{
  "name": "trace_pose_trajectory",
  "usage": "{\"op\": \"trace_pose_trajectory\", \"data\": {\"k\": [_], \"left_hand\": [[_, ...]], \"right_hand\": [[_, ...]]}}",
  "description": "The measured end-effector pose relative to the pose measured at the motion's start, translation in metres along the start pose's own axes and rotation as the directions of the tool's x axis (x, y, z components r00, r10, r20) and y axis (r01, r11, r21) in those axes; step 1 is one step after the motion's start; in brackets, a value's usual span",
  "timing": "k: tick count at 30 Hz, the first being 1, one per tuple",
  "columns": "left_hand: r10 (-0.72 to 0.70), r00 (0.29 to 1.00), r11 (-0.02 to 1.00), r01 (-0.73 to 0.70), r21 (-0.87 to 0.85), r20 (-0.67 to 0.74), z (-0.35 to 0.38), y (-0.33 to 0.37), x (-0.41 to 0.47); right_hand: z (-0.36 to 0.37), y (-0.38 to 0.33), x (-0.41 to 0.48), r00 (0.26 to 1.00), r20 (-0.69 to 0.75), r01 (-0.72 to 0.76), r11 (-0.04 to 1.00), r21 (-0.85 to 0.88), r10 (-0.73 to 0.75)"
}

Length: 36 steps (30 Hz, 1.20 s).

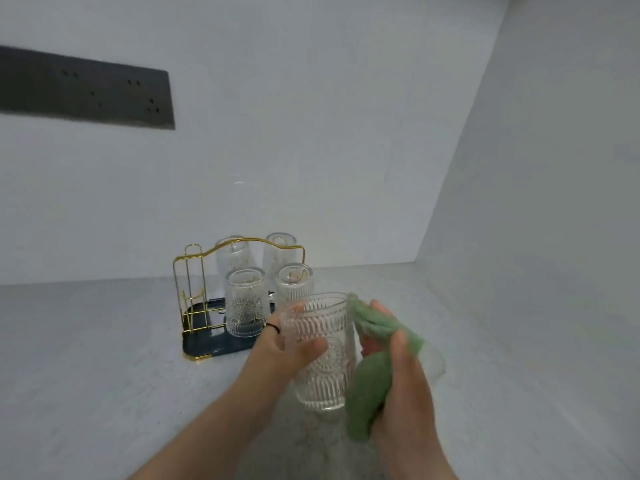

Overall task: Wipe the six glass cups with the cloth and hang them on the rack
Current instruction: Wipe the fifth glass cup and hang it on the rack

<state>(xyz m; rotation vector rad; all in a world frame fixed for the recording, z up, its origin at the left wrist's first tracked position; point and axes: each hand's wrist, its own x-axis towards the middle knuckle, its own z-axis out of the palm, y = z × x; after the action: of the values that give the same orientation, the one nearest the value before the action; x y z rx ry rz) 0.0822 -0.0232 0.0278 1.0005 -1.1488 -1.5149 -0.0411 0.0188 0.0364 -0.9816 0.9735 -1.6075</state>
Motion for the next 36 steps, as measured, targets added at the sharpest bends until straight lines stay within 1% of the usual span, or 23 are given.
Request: {"op": "trace_pose_trajectory", "data": {"k": [1, 2, 3, 5, 9, 10, 12, 14, 15, 16, 18, 19, 20, 23, 25, 27, 30, 31, 33, 34, 36], "left_hand": [[-0.009, 1.0, 1.0, 0.009, -0.014, -0.026, -0.004, 0.002, -0.004], [-0.022, 0.998, 0.999, 0.021, -0.025, -0.058, -0.009, 0.007, -0.008], [-0.031, 0.996, 0.999, 0.029, -0.028, -0.085, -0.013, 0.01, -0.011], [-0.023, 0.992, 1.0, 0.023, -0.002, -0.124, -0.024, 0.015, -0.018], [0.006, 0.981, 1.0, -0.004, 0.011, -0.192, -0.044, 0.015, -0.028], [-0.002, 0.978, 1.0, 0.001, -0.005, -0.21, -0.048, 0.016, -0.031], [0.007, 0.973, 1.0, -0.003, 0.02, -0.232, -0.057, 0.02, -0.035], [0.043, 0.968, 0.998, -0.029, 0.06, -0.247, -0.064, 0.026, -0.039], [0.078, 0.969, 0.995, -0.06, 0.083, -0.234, -0.069, 0.028, -0.039], [0.108, 0.968, 0.991, -0.086, 0.103, -0.229, -0.072, 0.03, -0.039], [0.169, 0.962, 0.979, -0.139, 0.149, -0.213, -0.077, 0.033, -0.04], [0.189, 0.957, 0.972, -0.15, 0.18, -0.222, -0.079, 0.033, -0.039], [0.203, 0.947, 0.967, -0.154, 0.202, -0.248, -0.082, 0.033, -0.037], [0.228, 0.932, 0.956, -0.159, 0.246, -0.281, -0.084, 0.037, -0.028], [0.233, 0.918, 0.962, -0.168, 0.215, -0.322, -0.087, 0.037, -0.021], [0.235, 0.893, 0.963, -0.159, 0.218, -0.385, -0.088, 0.033, -0.013], [0.214, 0.903, 0.958, -0.12, 0.26, -0.372, -0.078, 0.023, -0.007], [0.22, 0.905, 0.954, -0.121, 0.275, -0.365, -0.077, 0.019, -0.006], [0.194, 0.912, 0.965, -0.111, 0.238, -0.362, -0.076, 0.02, -0.007], [0.173, 0.922, 0.974, -0.108, 0.199, -0.347, -0.08, 0.02, -0.008], [0.119, 0.956, 0.992, -0.104, 0.07, -0.268, -0.088, 0.019, -0.008]], "right_hand": [[0.008, 0.005, -0.003, 0.988, 0.123, 0.114, 0.978, -0.172, -0.094], [0.017, 0.012, -0.006, 0.962, 0.225, 0.218, 0.931, -0.292, -0.155], [0.024, 0.017, -0.007, 0.942, 0.279, 0.278, 0.898, -0.34, -0.186], [0.035, 0.028, -0.007, 0.92, 0.341, 0.319, 0.873, -0.368, -0.193], [0.051, 0.043, -0.004, 0.891, 0.394, 0.401, 0.801, -0.444, -0.228], [0.056, 0.043, -0.001, 0.897, 0.398, 0.376, 0.808, -0.453, -0.194], [0.065, 0.042, 0.004, 0.907, 0.41, 0.28, 0.867, -0.413, -0.098], [0.073, 0.038, 0.007, 0.926, 0.377, 0.163, 0.915, -0.368, -0.014], [0.078, 0.038, 0.008, 0.94, 0.34, 0.092, 0.937, -0.338, 0.03], [0.083, 0.036, 0.009, 0.946, 0.305, -0.012, 0.954, -0.3, 0.108], [0.092, 0.037, 0.012, 0.926, 0.259, -0.235, 0.957, -0.168, 0.273], [0.096, 0.038, 0.012, 0.919, 0.222, -0.308, 0.945, -0.113, 0.326], [0.102, 0.041, 0.012, 0.916, 0.198, -0.34, 0.937, -0.082, 0.35], [0.112, 0.049, 0.01, 0.947, 0.136, -0.271, 0.951, -0.15, 0.291], [0.114, 0.052, 0.013, 0.972, 0.114, -0.175, 0.958, -0.228, 0.204], [0.116, 0.053, 0.018, 0.992, 0.083, -0.072, 0.954, -0.291, 0.1], [0.117, 0.057, 0.023, 0.998, 0.06, -0.009, 0.94, -0.34, 0.031], [0.117, 0.058, 0.023, 0.998, 0.065, 0.004, 0.932, -0.364, 0.022], [0.116, 0.057, 0.024, 0.995, 0.094, 0.017, 0.924, -0.381, 0.021], [0.114, 0.055, 0.025, 0.992, 0.12, 0.004, 0.929, -0.369, 0.044], [0.11, 0.053, 0.029, 0.974, 0.18, -0.077, 0.946, -0.314, 0.139]]}}
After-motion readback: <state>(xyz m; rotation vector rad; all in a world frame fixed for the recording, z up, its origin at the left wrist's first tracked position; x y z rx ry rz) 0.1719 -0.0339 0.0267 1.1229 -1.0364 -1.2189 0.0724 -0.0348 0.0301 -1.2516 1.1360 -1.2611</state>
